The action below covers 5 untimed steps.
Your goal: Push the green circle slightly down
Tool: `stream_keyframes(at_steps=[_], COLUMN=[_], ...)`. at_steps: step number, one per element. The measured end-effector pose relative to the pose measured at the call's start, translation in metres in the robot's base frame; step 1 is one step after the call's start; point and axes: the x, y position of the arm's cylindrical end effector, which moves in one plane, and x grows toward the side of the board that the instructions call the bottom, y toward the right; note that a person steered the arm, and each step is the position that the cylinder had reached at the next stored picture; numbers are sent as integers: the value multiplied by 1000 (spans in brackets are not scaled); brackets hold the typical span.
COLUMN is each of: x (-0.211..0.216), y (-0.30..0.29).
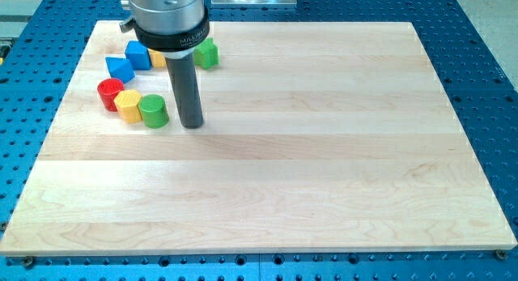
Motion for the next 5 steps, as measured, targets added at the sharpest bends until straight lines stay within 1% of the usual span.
stream_keyframes(at_steps=[2, 3, 4, 5], x=[1, -23, -34, -21], y=[-9, -11, -14, -30])
